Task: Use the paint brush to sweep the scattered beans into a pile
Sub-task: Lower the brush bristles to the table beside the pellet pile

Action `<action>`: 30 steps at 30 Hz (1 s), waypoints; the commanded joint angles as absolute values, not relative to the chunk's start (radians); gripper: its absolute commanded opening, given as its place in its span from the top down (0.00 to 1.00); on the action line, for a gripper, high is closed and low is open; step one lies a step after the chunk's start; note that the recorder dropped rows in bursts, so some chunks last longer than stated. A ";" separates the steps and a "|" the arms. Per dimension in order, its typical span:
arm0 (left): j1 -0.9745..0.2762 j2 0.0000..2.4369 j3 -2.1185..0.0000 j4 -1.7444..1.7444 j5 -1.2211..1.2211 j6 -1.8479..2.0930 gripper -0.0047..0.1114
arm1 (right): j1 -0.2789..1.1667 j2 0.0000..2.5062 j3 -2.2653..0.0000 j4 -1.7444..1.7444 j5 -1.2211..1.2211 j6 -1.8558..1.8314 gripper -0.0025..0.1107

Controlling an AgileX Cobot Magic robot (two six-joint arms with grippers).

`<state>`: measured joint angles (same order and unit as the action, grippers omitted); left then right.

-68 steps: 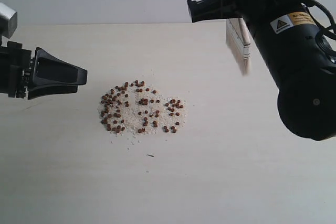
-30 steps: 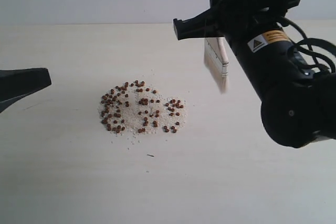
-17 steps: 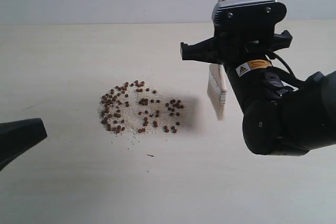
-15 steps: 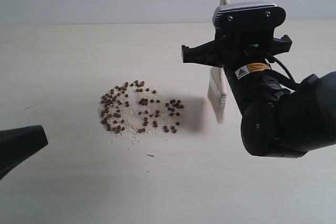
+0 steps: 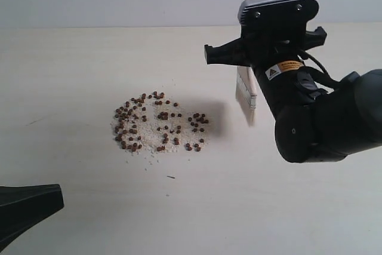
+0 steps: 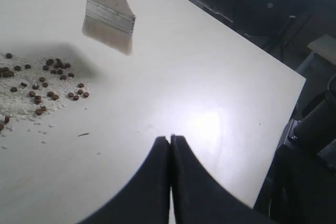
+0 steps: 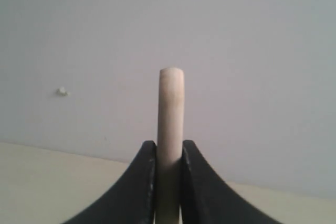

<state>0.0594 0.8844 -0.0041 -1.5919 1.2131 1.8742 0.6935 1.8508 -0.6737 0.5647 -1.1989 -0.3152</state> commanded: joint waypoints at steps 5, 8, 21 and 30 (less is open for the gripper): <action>0.061 0.878 0.000 -1.589 1.221 1.878 0.96 | 0.602 1.829 -0.748 0.435 -1.221 -0.311 0.98; 0.061 0.878 0.000 -1.589 1.221 1.878 0.96 | 0.581 1.851 -0.743 0.433 -1.221 -0.151 0.98; 0.061 0.878 0.000 -1.589 1.221 1.878 0.96 | 0.581 1.980 -0.750 0.366 -1.221 -0.128 0.98; 0.061 0.878 0.000 -1.588 1.221 1.878 0.96 | 0.581 2.057 -0.756 0.361 -1.221 -0.089 0.98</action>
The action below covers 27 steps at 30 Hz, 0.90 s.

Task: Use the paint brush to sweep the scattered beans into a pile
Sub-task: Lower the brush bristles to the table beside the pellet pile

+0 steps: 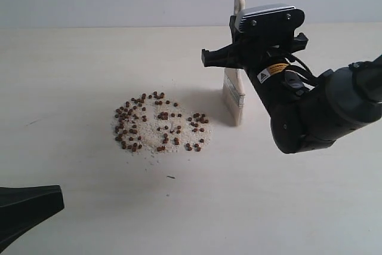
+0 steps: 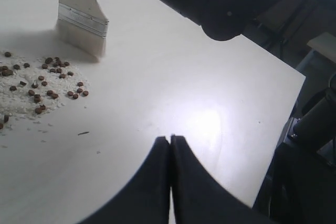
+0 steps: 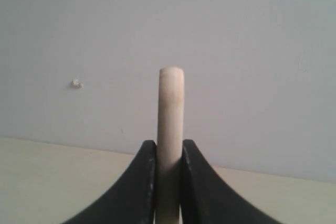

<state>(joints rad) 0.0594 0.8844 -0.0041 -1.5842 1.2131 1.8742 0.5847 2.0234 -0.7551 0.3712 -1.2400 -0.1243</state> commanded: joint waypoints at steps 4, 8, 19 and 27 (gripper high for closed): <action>0.061 0.878 0.000 -1.588 1.221 1.878 0.96 | 0.581 2.073 -0.769 0.321 -1.221 -0.031 0.98; 0.061 0.878 0.000 -1.588 1.221 1.878 0.96 | 0.594 2.073 -0.776 0.293 -1.221 -0.009 0.98; 0.061 0.878 0.000 -1.588 1.221 1.878 0.96 | 0.605 2.073 -0.776 0.245 -1.221 0.057 0.98; 0.061 0.878 0.000 -1.588 1.221 1.881 0.96 | 0.605 2.073 -0.776 0.203 -1.221 0.103 0.98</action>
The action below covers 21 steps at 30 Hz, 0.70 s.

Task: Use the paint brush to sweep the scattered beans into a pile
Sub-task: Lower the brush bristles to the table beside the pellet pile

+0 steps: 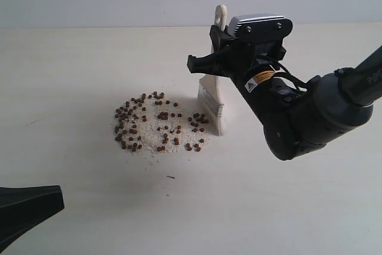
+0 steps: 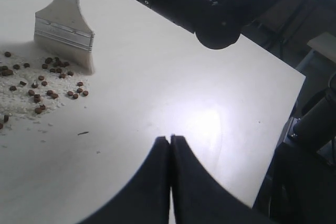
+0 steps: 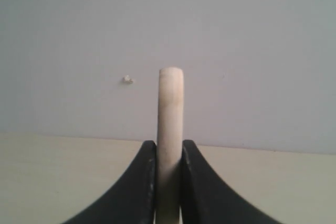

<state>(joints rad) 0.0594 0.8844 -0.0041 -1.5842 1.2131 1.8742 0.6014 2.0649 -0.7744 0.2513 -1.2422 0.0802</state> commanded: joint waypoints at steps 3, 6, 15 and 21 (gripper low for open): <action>0.061 0.878 0.000 -1.588 1.221 1.881 0.96 | 0.605 2.073 -0.776 0.196 -1.221 0.130 0.98; 0.061 0.878 0.000 -1.588 1.221 1.881 0.96 | 0.605 2.073 -0.776 0.158 -1.221 0.151 0.98; 0.061 0.878 0.000 -1.588 1.221 1.882 0.96 | 0.605 2.073 -0.776 0.134 -1.221 0.171 0.98; 0.061 0.878 0.000 -1.588 1.221 1.882 0.96 | 0.605 2.066 -0.776 0.199 -1.221 0.131 0.98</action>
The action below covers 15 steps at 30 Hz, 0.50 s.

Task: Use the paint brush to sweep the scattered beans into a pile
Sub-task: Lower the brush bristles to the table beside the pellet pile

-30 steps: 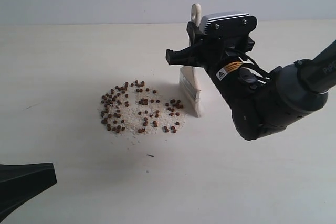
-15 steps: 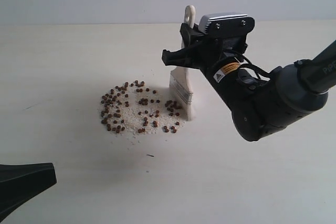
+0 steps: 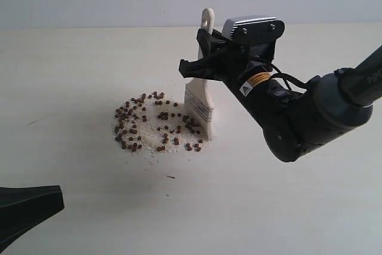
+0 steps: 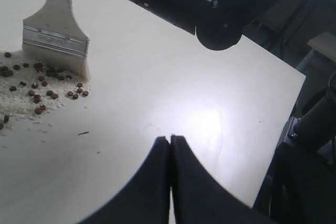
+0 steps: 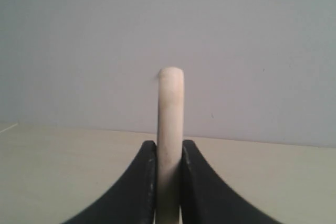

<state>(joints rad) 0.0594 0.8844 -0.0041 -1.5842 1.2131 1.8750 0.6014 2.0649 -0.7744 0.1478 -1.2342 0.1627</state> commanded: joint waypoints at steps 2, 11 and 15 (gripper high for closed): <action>0.061 0.878 0.000 -1.588 1.221 1.882 0.96 | 0.605 2.049 -0.776 0.217 -1.221 0.046 0.98; 0.061 0.878 0.000 -1.588 1.221 1.882 0.96 | 0.605 1.992 -0.776 0.222 -1.221 0.000 0.98; 0.061 0.878 0.000 -1.588 1.221 1.884 0.96 | 0.605 1.967 -0.783 0.230 -1.221 -0.030 0.98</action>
<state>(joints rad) 0.0594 0.8844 -0.0041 -1.5842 1.2131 1.8767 0.6037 1.9884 -0.7744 0.2220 -1.2156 0.0000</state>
